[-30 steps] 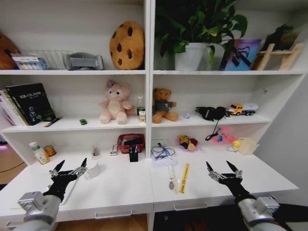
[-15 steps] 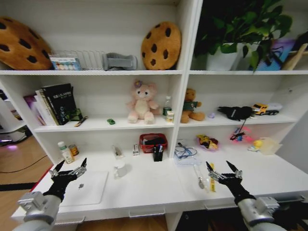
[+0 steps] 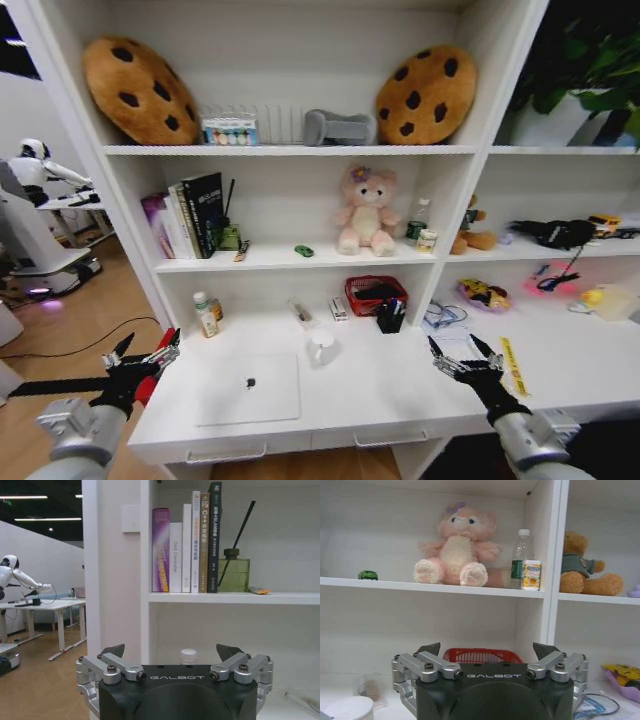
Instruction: Organize the objects on the table.
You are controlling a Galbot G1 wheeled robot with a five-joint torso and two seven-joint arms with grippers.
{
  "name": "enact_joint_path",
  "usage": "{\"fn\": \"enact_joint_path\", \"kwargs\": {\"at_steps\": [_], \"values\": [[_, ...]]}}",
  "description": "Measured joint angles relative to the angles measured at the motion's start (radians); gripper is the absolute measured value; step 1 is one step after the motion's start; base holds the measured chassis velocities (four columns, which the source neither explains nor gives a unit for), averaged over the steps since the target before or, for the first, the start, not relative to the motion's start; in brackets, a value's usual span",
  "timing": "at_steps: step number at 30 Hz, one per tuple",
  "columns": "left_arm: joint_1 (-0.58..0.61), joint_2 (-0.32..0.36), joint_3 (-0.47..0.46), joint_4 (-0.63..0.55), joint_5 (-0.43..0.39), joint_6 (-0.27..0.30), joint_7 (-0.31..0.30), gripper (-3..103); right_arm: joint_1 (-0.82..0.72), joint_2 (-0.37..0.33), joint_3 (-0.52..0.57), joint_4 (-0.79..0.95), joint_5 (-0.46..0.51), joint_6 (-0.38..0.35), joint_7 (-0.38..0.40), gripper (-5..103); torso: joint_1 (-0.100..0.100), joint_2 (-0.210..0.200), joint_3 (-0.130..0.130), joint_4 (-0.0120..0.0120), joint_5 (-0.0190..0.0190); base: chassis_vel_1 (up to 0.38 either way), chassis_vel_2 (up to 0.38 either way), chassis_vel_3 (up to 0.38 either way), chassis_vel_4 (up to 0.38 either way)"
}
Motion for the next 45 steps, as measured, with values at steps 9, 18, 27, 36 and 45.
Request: {"fn": "enact_joint_path", "kwargs": {"at_steps": [9,18,27,36,45], "values": [[0.000,0.000,0.000,0.000,0.000,0.000,0.000,100,0.000,0.000,0.000,0.000,0.000,0.000,0.000,100,0.000,0.000,0.000,-0.0005,0.0004,-0.028,-0.022,0.018,0.003],[0.000,0.000,0.000,0.000,0.000,0.000,0.000,100,0.000,0.000,0.000,0.000,0.000,0.000,0.000,100,0.000,0.000,0.000,-0.0003,0.0002,0.023,-0.056,-0.028,0.065],[0.000,0.000,0.000,0.000,0.000,0.000,0.000,100,0.000,0.000,0.000,0.000,0.000,0.000,0.000,100,0.000,0.000,0.000,-0.0003,0.0001,0.127,-0.198,-0.127,0.204],[0.000,0.000,0.000,0.000,0.000,0.000,0.001,100,0.000,0.000,0.000,0.000,0.000,0.000,0.000,100,0.000,0.000,0.000,-0.0003,0.0001,0.220,-0.315,-0.216,0.323],[0.000,0.000,0.000,0.000,0.000,0.000,0.000,100,0.000,0.000,0.000,0.000,0.000,0.000,0.000,100,0.000,0.000,0.000,-0.0002,0.0004,0.327,-0.377,-0.314,0.381]]}}
